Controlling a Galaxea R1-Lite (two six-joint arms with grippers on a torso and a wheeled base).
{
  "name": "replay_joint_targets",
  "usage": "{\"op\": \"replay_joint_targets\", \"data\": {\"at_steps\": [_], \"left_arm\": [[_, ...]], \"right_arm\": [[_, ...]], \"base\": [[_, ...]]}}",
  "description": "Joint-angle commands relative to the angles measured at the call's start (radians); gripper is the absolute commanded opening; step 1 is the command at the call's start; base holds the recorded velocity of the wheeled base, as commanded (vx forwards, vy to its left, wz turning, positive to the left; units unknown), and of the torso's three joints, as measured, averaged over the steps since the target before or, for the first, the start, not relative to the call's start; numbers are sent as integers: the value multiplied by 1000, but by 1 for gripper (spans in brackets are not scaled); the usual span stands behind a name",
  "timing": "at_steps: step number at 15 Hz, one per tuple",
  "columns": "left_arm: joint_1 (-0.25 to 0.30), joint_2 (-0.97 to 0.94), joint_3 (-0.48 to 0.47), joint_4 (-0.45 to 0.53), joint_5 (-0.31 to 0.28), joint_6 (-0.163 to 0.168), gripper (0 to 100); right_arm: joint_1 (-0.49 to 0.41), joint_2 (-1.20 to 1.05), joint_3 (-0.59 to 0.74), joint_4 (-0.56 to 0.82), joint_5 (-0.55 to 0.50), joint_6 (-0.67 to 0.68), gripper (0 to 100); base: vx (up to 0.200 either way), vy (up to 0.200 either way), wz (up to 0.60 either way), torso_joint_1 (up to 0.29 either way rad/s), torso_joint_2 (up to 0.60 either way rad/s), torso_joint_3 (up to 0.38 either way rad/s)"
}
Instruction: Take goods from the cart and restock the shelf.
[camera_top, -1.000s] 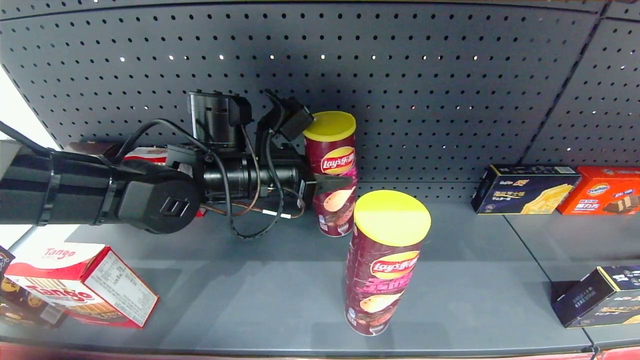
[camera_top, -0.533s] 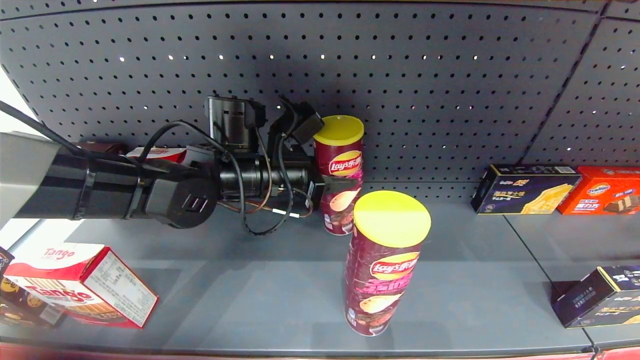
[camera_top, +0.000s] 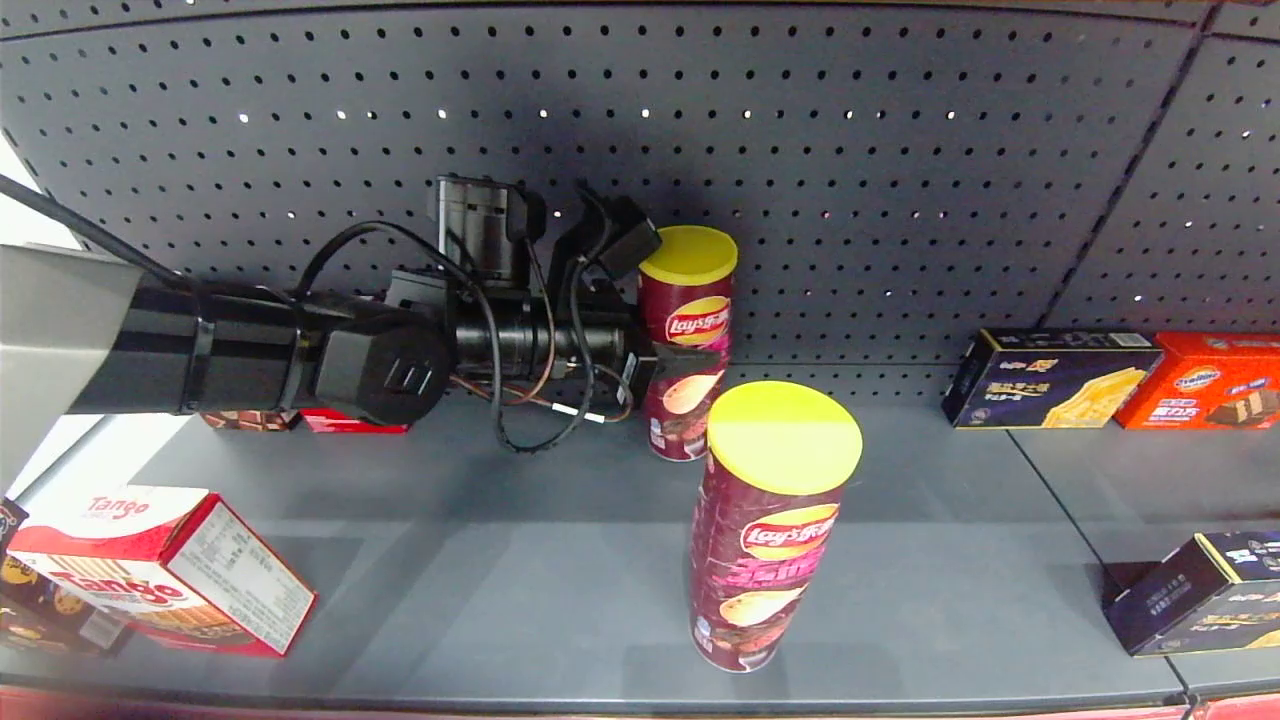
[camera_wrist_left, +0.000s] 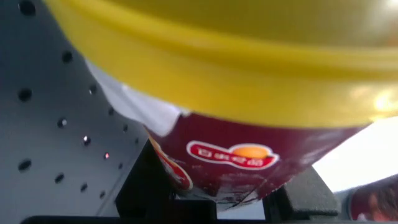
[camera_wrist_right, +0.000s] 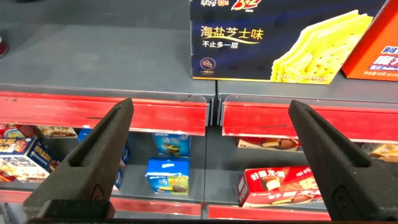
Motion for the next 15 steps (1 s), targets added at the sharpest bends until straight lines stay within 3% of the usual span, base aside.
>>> {"op": "replay_joint_targets", "data": {"at_steps": [1,12,13,15], "left_arm": [[-3,18,-18,0,0,0,0],[-18,52,-10,-8,1,3,0],[-18,50,1,-12,1,15,100],[-18,50,14,-12,8,44,100]], "right_arm": [[0,0,0,0,-1,-1,100],[1,0,2,0,1,-1,100],[0,0,0,0,1,-1,100],[0,0,0,0,1,-1,100]], "base": [[0,0,0,0,0,0],[0,0,0,0,0,0],[0,0,0,0,0,0],[0,0,0,0,0,0]]}}
